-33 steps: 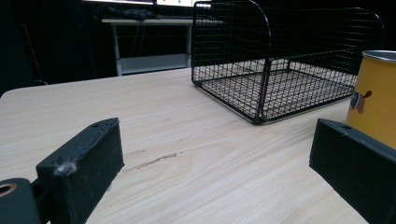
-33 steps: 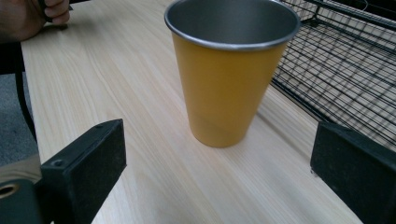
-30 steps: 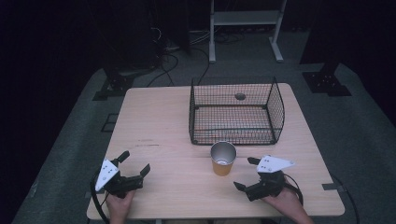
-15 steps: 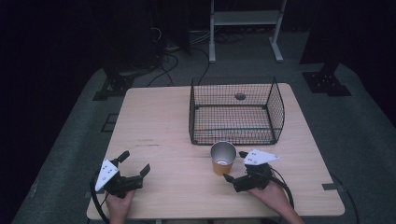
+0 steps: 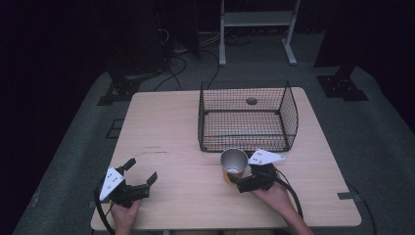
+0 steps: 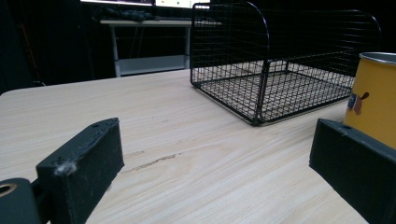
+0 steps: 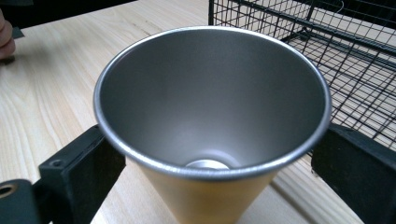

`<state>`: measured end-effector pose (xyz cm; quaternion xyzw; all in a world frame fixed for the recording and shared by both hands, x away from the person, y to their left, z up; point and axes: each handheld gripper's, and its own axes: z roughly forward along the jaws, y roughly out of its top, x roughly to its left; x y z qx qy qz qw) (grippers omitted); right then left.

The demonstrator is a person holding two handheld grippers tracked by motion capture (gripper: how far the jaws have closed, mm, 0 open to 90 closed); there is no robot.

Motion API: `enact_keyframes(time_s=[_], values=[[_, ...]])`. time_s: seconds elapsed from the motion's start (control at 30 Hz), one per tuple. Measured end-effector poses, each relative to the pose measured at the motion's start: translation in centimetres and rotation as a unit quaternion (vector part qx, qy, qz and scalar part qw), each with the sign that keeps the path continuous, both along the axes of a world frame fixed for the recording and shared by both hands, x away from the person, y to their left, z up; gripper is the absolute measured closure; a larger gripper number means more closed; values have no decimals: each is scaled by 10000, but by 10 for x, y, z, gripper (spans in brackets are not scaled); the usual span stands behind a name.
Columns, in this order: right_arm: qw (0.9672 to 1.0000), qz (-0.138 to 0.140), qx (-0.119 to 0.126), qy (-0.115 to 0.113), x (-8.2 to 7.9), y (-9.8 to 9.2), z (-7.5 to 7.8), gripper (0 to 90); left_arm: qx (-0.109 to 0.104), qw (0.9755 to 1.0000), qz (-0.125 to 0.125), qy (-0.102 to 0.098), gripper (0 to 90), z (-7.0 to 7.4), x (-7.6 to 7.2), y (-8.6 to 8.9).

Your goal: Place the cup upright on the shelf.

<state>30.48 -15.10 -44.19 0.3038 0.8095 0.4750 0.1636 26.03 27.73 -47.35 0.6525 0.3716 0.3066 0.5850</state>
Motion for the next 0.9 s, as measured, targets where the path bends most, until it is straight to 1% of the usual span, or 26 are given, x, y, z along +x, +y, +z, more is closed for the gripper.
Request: enact_keyframes(time_s=[0.07, 0.17, 0.23, 0.43, 0.57, 0.67, 0.73, 0.9], values=[[10000, 17, 1, 19, 2, 2, 0, 25, 2, 10000, -2, -1, 22, 0, 0, 0], [10000, 73, -10, -31, 2, 6, 3, 34, 0, 10000, -3, 0, 22, 0, 0, 0], [9999, 97, 32, -49, 3, 7, 5, 123, 0, 10000, -6, -1, 22, 0, 0, 0], [9999, 126, -25, -51, 3, 8, 7, 128, -2, 10000, -8, -4, 22, 0, 0, 0], [9998, 175, 47, -33, 2, 6, 11, 129, -3, 10000, -8, -2, 22, 0, 0, 0], [9997, 245, 16, 20, 2, 2, 17, 129, 1, 10000, -9, -2, 22, 0, 0, 0], [9996, 289, 7, 16, 3, 0, 22, 129, 1, 10000, -9, 3, 22, 0, 0, 0], [9992, 385, 80, 95, 7, -10, 34, 129, 1, 10000, -7, 3, 22, 0, 0, 0]])
